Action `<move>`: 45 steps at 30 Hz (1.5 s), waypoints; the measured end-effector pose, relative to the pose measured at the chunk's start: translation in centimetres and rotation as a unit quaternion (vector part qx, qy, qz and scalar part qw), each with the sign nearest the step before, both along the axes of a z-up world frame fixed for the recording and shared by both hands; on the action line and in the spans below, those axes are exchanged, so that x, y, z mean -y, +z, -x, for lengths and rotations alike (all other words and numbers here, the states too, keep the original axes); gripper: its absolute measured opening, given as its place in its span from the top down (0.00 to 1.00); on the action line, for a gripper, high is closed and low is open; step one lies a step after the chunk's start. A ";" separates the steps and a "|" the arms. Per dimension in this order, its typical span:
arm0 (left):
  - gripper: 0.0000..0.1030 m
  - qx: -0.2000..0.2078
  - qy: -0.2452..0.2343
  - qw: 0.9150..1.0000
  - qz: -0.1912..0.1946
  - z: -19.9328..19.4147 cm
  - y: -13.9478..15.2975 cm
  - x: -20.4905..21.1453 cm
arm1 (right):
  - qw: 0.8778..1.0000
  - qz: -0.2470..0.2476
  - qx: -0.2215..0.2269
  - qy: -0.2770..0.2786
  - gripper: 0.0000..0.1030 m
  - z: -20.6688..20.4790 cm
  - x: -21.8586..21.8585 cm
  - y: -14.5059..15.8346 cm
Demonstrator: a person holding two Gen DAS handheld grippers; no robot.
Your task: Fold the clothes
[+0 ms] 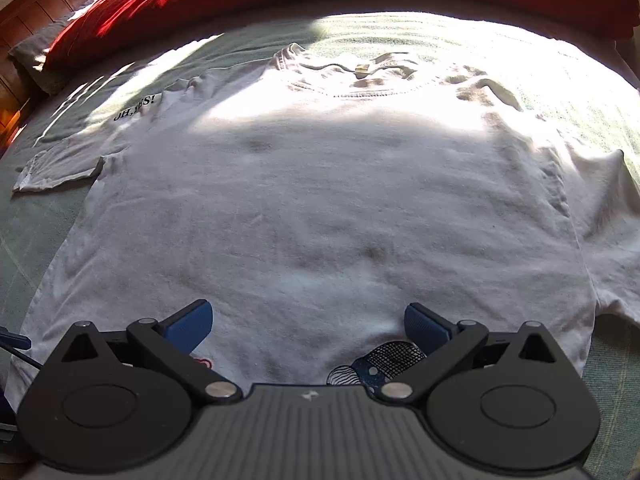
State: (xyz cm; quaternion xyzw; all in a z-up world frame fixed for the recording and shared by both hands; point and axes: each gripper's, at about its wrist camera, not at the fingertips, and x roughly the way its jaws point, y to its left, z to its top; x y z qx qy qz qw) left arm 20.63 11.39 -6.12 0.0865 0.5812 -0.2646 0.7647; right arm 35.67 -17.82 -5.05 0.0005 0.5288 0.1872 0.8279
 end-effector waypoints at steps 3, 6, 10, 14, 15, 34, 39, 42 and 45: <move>0.07 -0.001 0.020 1.000 0.023 1.1 0.3 -1.8 | 1.000 0.008 -0.001 0.006 0.00 -0.4 -0.3 0.3; 0.07 0.015 0.036 0.998 0.053 1.8 1.4 -4.0 | 1.000 0.030 -0.003 -0.002 0.00 -0.9 -1.1 0.5; 0.07 0.049 0.065 0.993 0.086 1.4 2.6 -8.0 | 0.998 0.053 -0.015 -0.024 0.00 -1.1 -3.0 0.6; 0.07 0.071 0.105 0.986 0.111 0.9 2.8 -11.6 | 0.997 0.076 -0.007 -0.030 0.00 -1.4 -5.8 1.3; 0.07 0.077 0.112 0.984 0.115 0.8 2.8 -12.3 | 0.996 0.079 -0.001 -0.031 0.00 -1.5 -6.5 1.6; 0.07 0.151 0.213 0.965 0.022 -0.2 3.2 -15.6 | 0.995 0.086 0.004 0.051 0.00 -2.1 -11.2 1.4; 0.07 0.214 0.186 0.958 0.036 -7.0 5.4 -11.1 | 0.993 0.096 0.033 0.063 0.00 -1.6 -7.0 1.2; 0.06 0.212 0.142 0.965 0.057 -12.6 5.7 -5.6 | 0.992 0.094 0.046 0.069 0.00 -1.4 -4.7 0.7; 0.06 0.214 0.125 0.965 0.089 -17.0 4.3 -1.6 | 0.993 0.086 0.053 0.064 0.00 -1.5 -2.6 -0.1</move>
